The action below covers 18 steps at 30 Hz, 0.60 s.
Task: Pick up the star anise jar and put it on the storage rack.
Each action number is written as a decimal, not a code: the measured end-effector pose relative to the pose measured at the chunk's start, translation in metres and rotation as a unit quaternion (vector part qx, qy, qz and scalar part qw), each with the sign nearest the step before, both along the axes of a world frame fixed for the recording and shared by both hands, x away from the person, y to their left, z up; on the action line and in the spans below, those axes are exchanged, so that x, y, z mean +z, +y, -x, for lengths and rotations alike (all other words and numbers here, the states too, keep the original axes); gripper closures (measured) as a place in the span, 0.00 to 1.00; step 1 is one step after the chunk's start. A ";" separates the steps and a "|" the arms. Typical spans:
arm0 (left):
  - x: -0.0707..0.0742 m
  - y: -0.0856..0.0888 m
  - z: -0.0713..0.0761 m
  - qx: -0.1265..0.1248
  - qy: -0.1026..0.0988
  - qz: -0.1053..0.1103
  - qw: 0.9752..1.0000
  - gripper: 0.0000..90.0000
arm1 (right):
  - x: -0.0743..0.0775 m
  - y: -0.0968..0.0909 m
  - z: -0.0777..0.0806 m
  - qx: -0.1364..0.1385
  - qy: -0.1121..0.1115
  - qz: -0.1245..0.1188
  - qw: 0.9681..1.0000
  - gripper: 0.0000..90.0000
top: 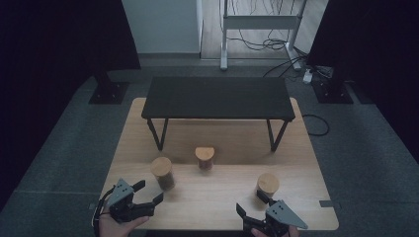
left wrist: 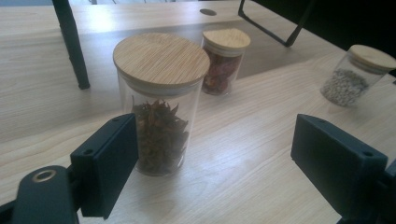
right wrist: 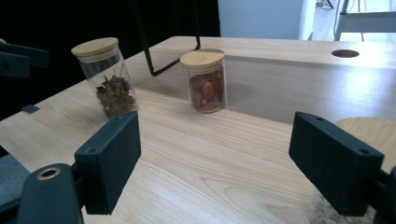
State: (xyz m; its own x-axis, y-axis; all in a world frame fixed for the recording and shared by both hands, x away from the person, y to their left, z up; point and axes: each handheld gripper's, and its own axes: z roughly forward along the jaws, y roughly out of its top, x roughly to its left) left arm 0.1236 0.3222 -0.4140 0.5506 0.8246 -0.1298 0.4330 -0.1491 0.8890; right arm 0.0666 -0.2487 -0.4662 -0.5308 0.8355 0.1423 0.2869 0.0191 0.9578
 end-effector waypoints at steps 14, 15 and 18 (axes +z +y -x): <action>-0.004 -0.004 -0.015 0.008 0.007 -0.006 1.000 0.16 | -0.003 0.001 -0.004 0.005 0.008 0.001 1.000 0.19; -0.004 -0.005 -0.017 0.007 0.006 -0.007 1.000 0.16 | -0.003 0.001 -0.004 0.005 0.008 0.001 1.000 0.19; -0.004 -0.008 -0.021 0.007 0.003 -0.009 1.000 0.16 | -0.002 0.002 -0.004 0.005 0.008 0.002 1.000 0.18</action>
